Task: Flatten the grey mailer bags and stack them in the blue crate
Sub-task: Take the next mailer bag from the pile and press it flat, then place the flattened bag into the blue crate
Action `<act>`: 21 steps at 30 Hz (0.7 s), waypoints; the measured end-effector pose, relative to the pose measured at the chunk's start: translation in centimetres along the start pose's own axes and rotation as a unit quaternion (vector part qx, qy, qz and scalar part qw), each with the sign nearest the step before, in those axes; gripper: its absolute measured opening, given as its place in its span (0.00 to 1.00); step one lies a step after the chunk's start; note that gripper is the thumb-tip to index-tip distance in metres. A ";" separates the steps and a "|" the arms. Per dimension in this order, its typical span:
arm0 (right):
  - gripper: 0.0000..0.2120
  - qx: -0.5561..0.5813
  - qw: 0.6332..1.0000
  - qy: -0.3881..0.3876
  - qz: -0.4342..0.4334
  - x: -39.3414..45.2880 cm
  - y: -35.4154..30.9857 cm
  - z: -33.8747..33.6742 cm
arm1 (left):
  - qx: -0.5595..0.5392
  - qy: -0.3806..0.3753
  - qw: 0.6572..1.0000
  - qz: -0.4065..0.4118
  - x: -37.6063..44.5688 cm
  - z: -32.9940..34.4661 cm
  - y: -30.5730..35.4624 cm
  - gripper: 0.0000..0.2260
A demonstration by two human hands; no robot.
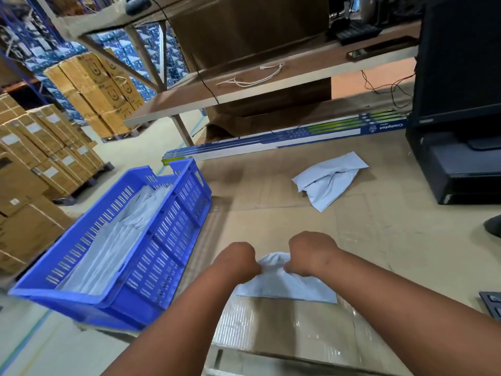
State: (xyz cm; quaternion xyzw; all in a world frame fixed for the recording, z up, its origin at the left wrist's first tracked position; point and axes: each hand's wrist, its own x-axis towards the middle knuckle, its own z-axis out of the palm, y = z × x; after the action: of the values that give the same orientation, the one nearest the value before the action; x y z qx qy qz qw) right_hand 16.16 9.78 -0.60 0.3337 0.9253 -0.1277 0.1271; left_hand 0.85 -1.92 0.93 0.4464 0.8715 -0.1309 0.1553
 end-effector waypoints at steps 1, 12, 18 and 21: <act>0.12 -0.004 1.000 -0.006 0.006 -0.1 -0.2 -0.3 | 0.002 -0.022 1.000 -0.013 -0.3 -0.4 0.1 0.10; 0.16 0.045 0.985 0.096 -0.136 -1.6 -7.0 -10.2 | -0.187 0.052 0.974 -0.116 -8.3 -8.6 -4.8 0.10; 0.18 0.013 0.950 0.160 -0.269 -1.0 -14.2 -18.0 | -0.201 0.179 0.946 -0.182 -13.3 -13.7 -13.1 0.12; 0.18 -0.033 0.923 0.162 -0.347 0.3 -18.8 -21.1 | -0.189 0.225 0.933 -0.207 -15.3 -14.8 -17.7 0.14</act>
State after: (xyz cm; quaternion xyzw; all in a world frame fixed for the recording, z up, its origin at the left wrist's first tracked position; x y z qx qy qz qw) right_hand 0.57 2.74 21.86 0.0032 0.9948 -0.0775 -0.0657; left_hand -7.51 -17.81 22.02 0.2366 0.9652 0.1111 0.0065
